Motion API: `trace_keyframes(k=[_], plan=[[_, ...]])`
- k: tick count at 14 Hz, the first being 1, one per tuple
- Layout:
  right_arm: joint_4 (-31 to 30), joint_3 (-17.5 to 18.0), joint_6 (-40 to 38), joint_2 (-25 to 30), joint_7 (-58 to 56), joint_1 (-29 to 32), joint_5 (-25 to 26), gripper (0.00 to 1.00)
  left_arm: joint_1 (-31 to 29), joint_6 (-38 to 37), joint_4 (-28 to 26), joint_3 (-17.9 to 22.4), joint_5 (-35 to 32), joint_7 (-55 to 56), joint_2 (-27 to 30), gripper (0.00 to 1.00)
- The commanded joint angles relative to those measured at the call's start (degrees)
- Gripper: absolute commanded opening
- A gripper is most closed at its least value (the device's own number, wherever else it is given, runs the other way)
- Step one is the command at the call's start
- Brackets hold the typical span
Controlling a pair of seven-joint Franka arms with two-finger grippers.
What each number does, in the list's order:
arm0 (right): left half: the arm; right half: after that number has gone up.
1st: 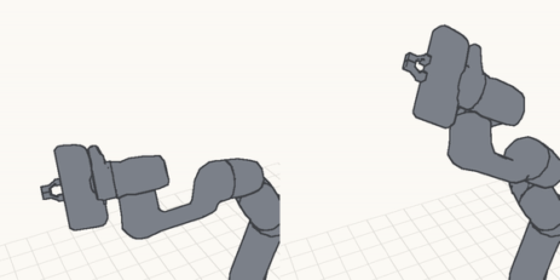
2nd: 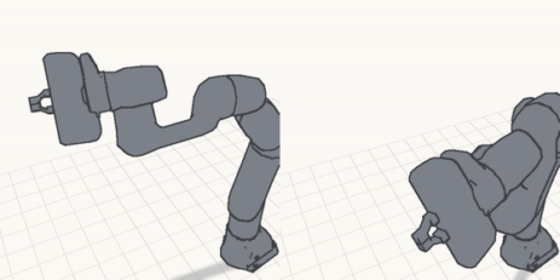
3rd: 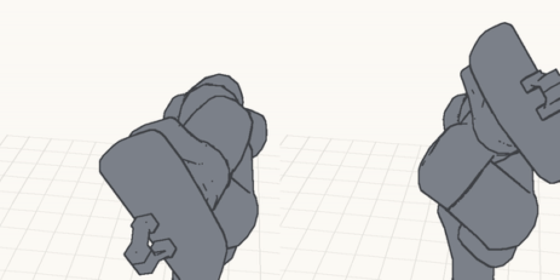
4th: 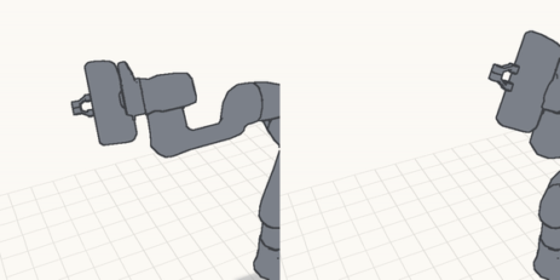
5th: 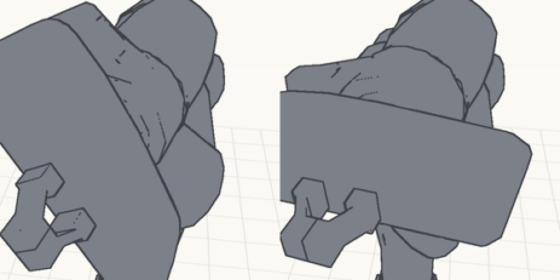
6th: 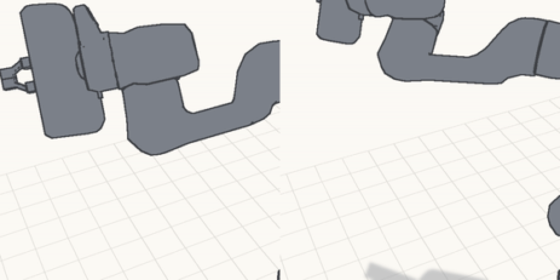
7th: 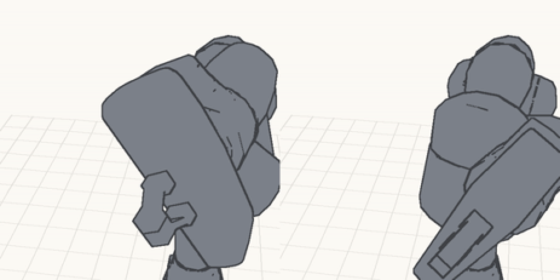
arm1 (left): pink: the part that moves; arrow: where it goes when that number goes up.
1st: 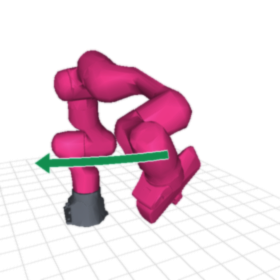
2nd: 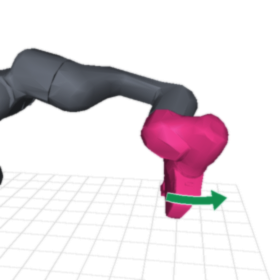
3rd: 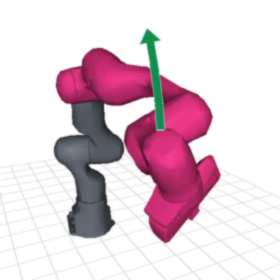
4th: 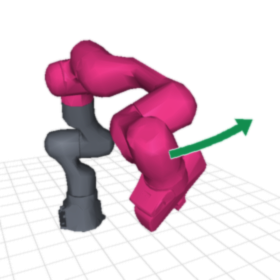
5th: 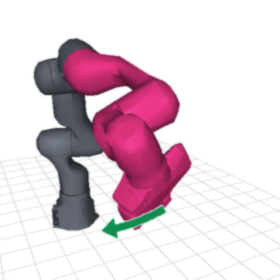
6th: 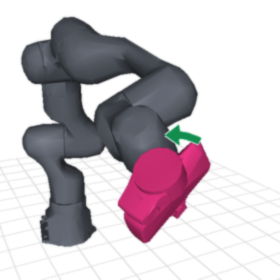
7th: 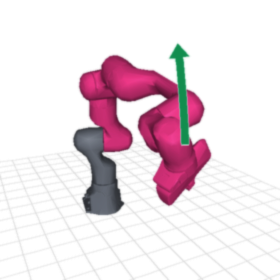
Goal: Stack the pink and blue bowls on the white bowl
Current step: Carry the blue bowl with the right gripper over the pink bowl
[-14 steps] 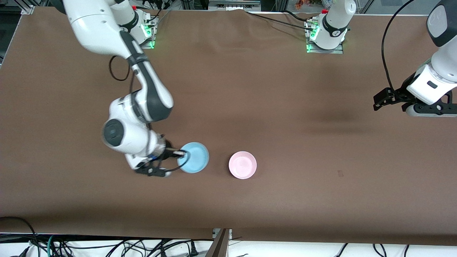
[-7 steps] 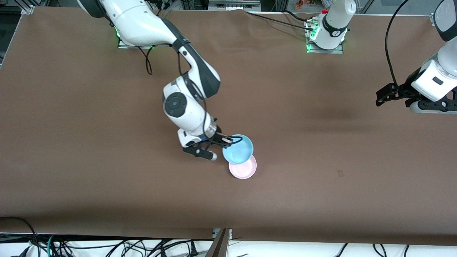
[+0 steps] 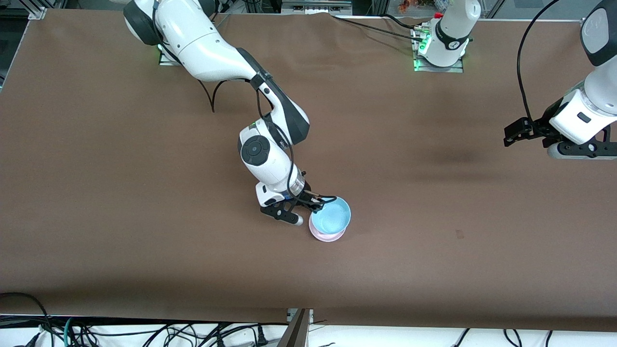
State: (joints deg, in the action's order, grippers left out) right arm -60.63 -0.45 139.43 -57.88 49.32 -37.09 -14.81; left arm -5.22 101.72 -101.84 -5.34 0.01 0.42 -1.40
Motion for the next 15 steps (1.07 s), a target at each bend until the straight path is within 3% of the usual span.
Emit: trace_keyframes(k=[1,15], plan=[[2.44,-0.16,0.05,-1.35,0.51,-0.44,1.54,0.00,0.12,-0.47,0.85,0.15,-0.01,-0.51,-0.44,1.00],[2.44,-0.34,2.16,-2.59,-1.95,0.26,4.00,0.00,-0.32,-0.56,0.23,0.15,-0.01,-0.95,-0.35,1.00]])
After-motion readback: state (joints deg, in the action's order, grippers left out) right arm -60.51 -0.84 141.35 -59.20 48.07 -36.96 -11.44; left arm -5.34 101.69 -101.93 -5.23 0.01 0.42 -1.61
